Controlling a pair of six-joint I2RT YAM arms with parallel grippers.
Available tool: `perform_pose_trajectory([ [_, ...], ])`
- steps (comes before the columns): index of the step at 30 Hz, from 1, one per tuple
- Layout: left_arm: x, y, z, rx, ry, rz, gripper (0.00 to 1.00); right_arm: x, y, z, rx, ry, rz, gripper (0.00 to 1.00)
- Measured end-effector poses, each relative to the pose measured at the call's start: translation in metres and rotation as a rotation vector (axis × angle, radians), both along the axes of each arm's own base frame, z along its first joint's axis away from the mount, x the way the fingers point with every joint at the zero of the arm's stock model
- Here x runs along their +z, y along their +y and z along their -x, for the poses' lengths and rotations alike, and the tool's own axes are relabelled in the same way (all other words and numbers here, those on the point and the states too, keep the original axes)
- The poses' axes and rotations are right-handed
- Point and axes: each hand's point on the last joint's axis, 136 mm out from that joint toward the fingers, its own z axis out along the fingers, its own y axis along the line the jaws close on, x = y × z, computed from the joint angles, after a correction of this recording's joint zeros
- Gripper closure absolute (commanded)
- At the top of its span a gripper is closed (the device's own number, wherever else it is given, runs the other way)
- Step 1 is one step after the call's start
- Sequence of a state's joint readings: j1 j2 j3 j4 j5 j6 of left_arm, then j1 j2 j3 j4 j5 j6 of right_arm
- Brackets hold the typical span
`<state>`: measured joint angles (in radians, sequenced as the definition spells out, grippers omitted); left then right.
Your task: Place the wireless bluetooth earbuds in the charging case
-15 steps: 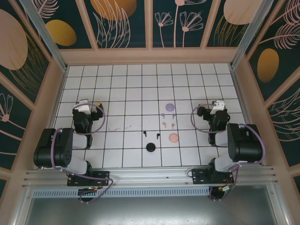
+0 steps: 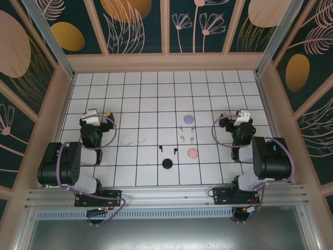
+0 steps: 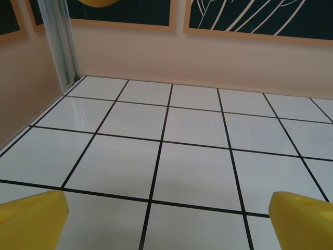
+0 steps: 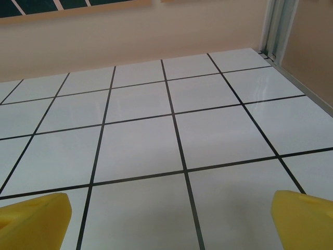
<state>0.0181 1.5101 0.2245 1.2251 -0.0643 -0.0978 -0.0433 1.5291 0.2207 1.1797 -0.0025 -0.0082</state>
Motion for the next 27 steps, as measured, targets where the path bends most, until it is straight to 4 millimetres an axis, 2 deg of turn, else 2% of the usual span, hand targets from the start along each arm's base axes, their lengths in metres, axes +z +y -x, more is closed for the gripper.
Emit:
perform_pose_trajectory([
  [17, 0.001, 0.0, -0.002, 0.0, -0.003, 0.0, 0.01, 0.001, 0.003, -0.001, 0.016, -0.004, -0.019, 0.01],
  [23, 0.001, 0.002, -0.003, 0.01, 0.014, -0.004, 0.04, 0.003, 0.0, -0.003, -0.006, 0.014, -0.028, 0.01],
  [25, 0.01, 0.005, -0.01, 0.028, 0.023, -0.007, 0.04, 0.016, -0.005, -0.01, -0.032, 0.017, -0.039, 0.01],
  [27, 0.029, 0.008, -0.02, 0.048, 0.008, -0.006, 0.04, 0.044, -0.009, -0.019, -0.06, -0.006, -0.061, 0.01],
])
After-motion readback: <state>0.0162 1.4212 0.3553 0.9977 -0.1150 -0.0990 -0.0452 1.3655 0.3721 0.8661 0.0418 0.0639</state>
